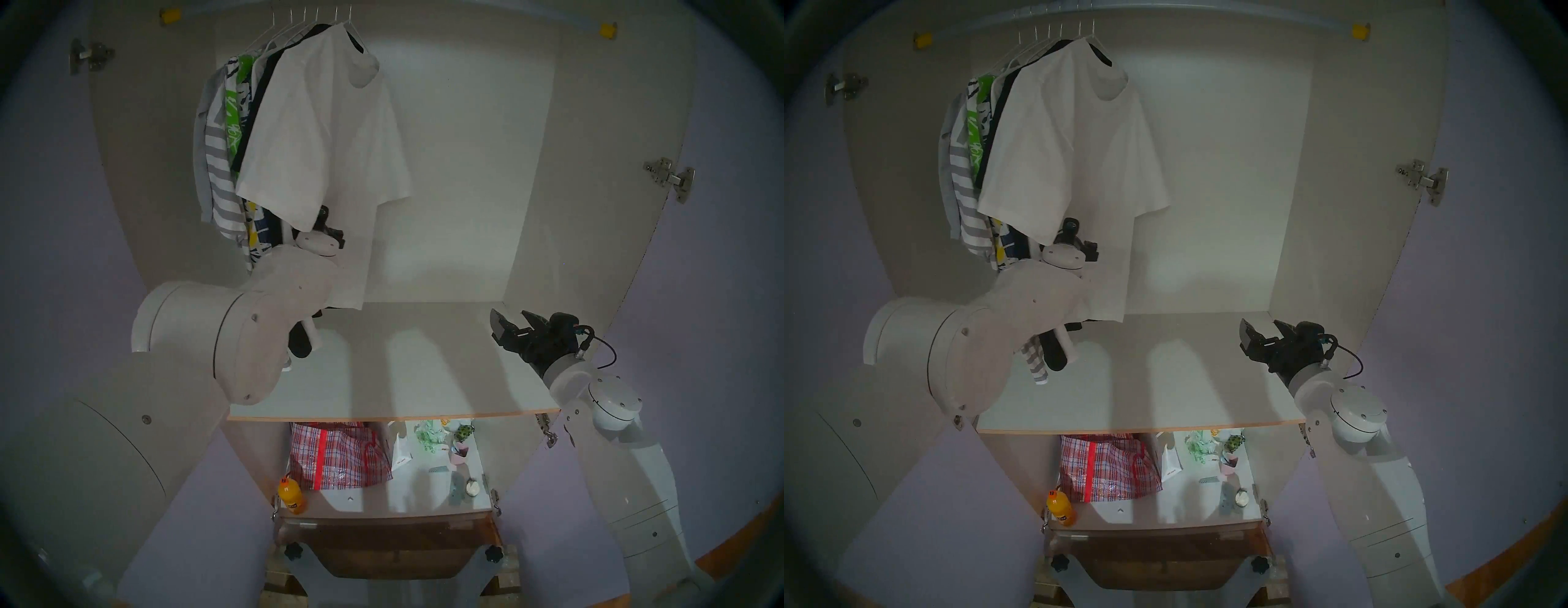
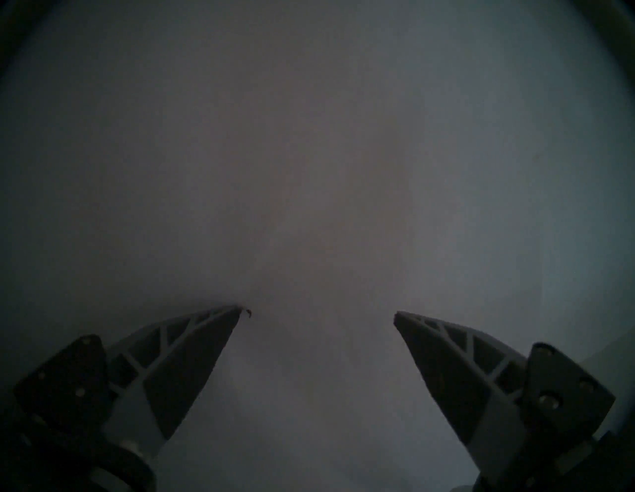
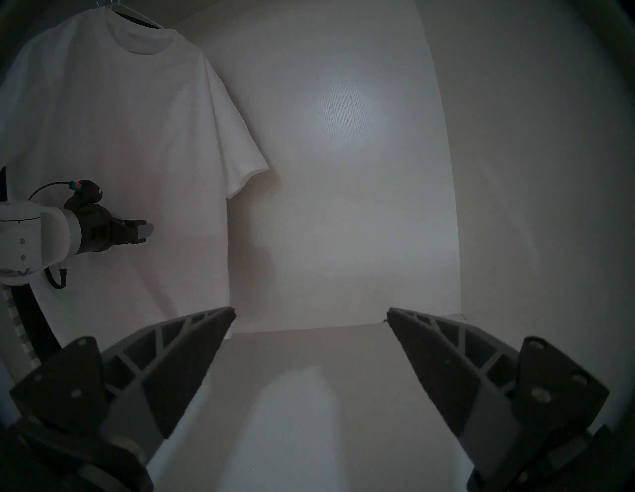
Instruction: Move and arrange clothes and pants in the wardrobe
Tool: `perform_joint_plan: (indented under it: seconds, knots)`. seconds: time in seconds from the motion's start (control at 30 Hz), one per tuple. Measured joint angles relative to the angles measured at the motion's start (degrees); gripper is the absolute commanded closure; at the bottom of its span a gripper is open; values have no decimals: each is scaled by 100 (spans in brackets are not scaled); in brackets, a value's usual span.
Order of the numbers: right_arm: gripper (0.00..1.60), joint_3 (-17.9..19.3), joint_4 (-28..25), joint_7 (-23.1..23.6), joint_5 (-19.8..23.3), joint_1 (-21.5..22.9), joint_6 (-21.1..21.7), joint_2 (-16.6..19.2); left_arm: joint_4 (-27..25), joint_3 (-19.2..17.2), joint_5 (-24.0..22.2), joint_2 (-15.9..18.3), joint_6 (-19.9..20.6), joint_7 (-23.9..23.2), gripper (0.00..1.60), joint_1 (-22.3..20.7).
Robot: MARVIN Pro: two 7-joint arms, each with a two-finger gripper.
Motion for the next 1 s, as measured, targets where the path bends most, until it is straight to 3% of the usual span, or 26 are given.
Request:
perform_joint_plan:
  seconds: [0.2, 0.7, 0.8, 0.87, 1.0]
  knots:
    - [0, 2, -1, 1, 0, 1, -1, -2, -14, -81, -39, 410, 12, 80, 0, -39]
    - [0, 2, -1, 4, 0, 0, -2, -3, 9, -20, 16, 584, 28, 327, 0, 68]
    - [0, 3, -3, 6, -5, -2, -8, -5, -9, 27, 24, 634, -69, 60, 0, 120]
    - [0, 3, -3, 7, -7, -3, -8, -6, -49, -149, -101, 644, -335, -231, 0, 197]
    - [0, 4, -2, 8, -8, -1, -4, -6, 23, -619, -861, 645, -700, -1061, 0, 337]
